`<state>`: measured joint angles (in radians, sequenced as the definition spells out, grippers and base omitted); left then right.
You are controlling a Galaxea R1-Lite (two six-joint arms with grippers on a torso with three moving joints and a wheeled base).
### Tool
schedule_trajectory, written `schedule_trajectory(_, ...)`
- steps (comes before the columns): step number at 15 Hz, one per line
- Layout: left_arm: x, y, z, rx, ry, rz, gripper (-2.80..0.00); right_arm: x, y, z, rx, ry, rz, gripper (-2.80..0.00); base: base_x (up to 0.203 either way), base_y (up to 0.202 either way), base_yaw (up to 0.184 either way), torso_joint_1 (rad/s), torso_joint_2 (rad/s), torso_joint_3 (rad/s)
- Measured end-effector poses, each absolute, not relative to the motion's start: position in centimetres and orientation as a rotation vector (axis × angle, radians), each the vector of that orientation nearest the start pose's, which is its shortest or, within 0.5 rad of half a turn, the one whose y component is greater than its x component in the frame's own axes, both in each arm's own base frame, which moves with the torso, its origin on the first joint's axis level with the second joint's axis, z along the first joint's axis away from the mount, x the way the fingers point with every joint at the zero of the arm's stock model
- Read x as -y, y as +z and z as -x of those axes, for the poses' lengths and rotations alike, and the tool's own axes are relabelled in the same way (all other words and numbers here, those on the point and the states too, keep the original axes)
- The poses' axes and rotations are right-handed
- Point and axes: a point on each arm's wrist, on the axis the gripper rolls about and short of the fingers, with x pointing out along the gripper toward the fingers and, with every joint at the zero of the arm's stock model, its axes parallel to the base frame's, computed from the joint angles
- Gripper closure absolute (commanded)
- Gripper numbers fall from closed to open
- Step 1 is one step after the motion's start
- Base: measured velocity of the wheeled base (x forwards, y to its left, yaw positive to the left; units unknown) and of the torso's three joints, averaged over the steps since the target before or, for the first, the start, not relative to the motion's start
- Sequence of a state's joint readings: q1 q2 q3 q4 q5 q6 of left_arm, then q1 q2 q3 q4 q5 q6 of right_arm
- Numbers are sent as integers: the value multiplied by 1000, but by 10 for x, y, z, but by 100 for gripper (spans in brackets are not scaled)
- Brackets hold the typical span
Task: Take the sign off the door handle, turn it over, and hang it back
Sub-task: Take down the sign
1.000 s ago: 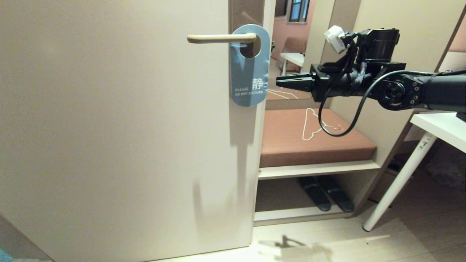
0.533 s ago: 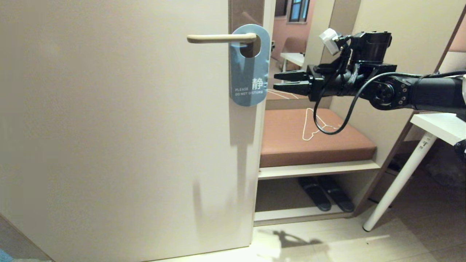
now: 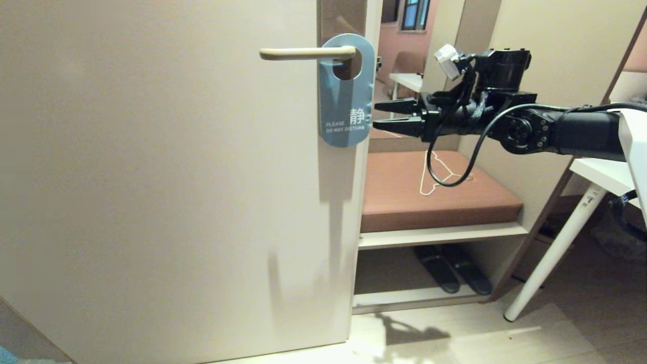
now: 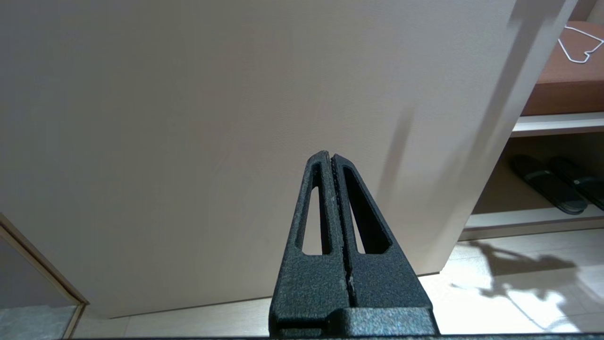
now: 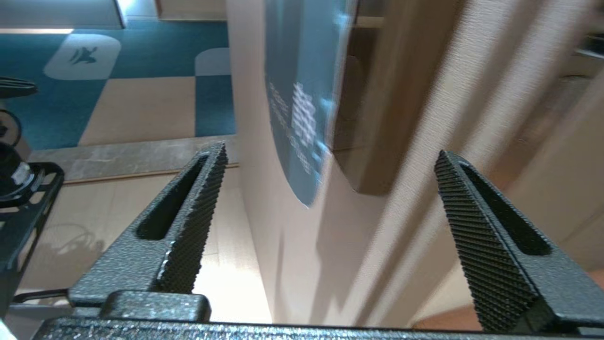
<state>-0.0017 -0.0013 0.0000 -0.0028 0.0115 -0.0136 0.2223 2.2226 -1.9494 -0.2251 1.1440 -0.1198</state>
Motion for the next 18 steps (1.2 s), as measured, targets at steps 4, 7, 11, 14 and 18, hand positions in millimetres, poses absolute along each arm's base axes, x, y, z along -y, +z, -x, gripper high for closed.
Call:
schedule_trajectory(4, 0, 76, 23, 4, 10, 13, 0, -134, 259, -441, 37, 1394, 78, -280, 0, 0, 0, 0, 0, 0)
schedule_trajectory(7, 0, 76, 23, 4, 10, 13, 0, -140, 259, -439, 39, 1409, 78, -280, 0, 0, 0, 0, 0, 0)
schedule_trajectory(11, 0, 76, 23, 4, 10, 13, 0, -146, 262, -436, 48, 1423, 82, -280, 0, 0, 0, 0, 0, 0)
schedule_trajectory(14, 0, 76, 23, 4, 10, 13, 0, -150, 266, -433, 54, 1431, 84, -280, 0, 0, 0, 0, 0, 0)
schedule_trajectory(18, 0, 76, 23, 4, 10, 13, 0, -161, 269, -427, 64, 1459, 87, -280, 0, 0, 0, 0, 0, 0)
